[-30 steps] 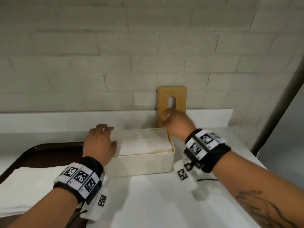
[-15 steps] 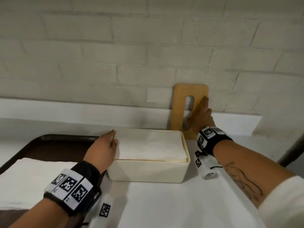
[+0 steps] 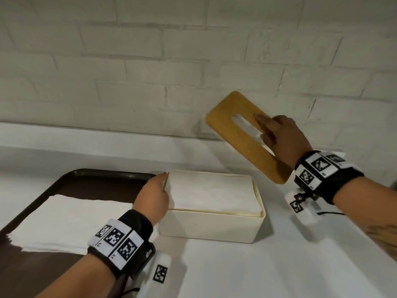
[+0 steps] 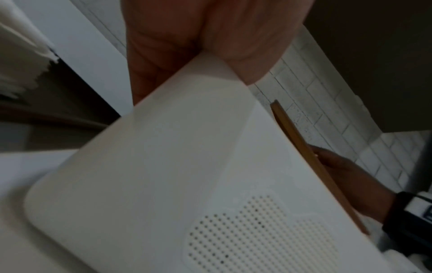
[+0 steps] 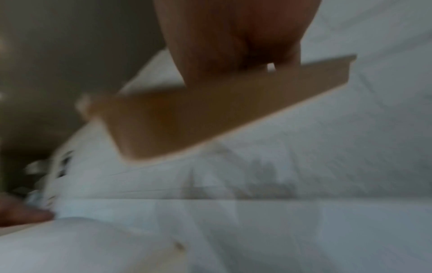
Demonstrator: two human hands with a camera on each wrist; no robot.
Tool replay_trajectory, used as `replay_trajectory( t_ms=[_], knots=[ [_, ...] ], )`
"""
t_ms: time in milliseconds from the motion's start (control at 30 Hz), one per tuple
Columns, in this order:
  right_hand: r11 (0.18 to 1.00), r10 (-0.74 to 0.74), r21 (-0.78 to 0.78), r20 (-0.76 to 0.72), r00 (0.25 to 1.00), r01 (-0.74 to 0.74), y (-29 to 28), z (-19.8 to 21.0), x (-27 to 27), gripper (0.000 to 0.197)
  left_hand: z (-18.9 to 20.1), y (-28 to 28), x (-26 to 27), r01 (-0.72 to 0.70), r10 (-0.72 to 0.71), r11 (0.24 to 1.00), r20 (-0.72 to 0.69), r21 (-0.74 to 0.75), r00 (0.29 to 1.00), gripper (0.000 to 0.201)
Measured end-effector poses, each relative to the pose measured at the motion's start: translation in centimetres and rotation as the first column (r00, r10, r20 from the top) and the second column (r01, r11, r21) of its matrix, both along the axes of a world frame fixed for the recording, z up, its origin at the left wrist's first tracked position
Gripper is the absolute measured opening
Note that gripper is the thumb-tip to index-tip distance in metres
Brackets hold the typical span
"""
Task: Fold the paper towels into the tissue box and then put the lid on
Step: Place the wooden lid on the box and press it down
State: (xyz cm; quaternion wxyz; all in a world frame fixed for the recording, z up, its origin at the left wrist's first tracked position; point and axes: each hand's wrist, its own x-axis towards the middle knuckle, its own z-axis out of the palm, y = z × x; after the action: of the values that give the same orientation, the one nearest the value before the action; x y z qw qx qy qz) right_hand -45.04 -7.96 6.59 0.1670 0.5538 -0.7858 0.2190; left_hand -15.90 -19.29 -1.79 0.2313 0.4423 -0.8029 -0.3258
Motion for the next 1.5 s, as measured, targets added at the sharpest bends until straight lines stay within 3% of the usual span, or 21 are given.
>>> replay_trajectory(
  t_ms=[100, 200, 300, 600, 833, 933, 1100, 1300, 1500],
  knots=[
    [0.973, 0.204, 0.145, -0.161, 0.966, -0.181, 0.6, 1.8, 3.5, 0.047, -0.1, 0.5, 0.5, -0.02, 0.027, 0.996, -0.091, 0.083, 0.995, 0.047],
    [0.923, 0.249, 0.348, -0.221, 0.943, -0.163, 0.3, 1.3, 7.0, 0.048, 0.3, 0.8, 1.2, 0.008, 0.057, 0.97, -0.263, 0.243, 0.963, 0.038],
    [0.887, 0.26, 0.437, -0.201, 0.945, -0.151, -0.3, -0.4, 9.1, 0.047, 0.3, 1.2, 1.6, 0.051, 0.102, 0.93, -0.388, 0.365, 0.916, 0.028],
    [0.874, 0.219, 0.454, -0.049, 0.974, -0.174, -0.3, -3.2, 10.3, 0.047, -0.6, 1.7, 1.9, 0.034, 0.173, 0.93, -0.514, 0.367, 0.84, 0.033],
    [0.824, 0.217, 0.511, 0.111, 0.97, -0.243, -0.8, -4.3, 9.9, 0.047, -1.0, 2.4, 1.7, 0.062, 0.13, 0.947, -0.553, 0.316, 0.823, 0.034],
    [0.819, 0.222, 0.504, 0.162, 0.961, -0.274, -1.0, -4.5, 9.7, 0.048, -1.2, 2.2, 1.3, 0.098, 0.157, 0.916, -0.57, 0.39, 0.806, 0.03],
    [0.811, 0.234, 0.495, 0.213, 0.949, -0.312, -0.9, -4.2, 9.5, 0.049, -0.6, 0.8, 1.2, 0.244, 0.135, 0.817, -0.585, 0.522, 0.8, 0.047],
    [0.804, 0.252, 0.491, 0.232, 0.939, -0.337, -0.8, -3.8, 9.6, 0.049, 0.2, 0.5, 0.6, 0.242, 0.093, 0.844, -0.576, 0.478, 0.812, 0.043],
    [0.804, 0.24, 0.486, 0.261, 0.935, -0.342, -1.0, -4.6, 9.7, 0.049, 0.2, 0.7, 0.6, 0.237, 0.157, 0.822, -0.605, 0.519, 0.781, 0.043]
  ],
)
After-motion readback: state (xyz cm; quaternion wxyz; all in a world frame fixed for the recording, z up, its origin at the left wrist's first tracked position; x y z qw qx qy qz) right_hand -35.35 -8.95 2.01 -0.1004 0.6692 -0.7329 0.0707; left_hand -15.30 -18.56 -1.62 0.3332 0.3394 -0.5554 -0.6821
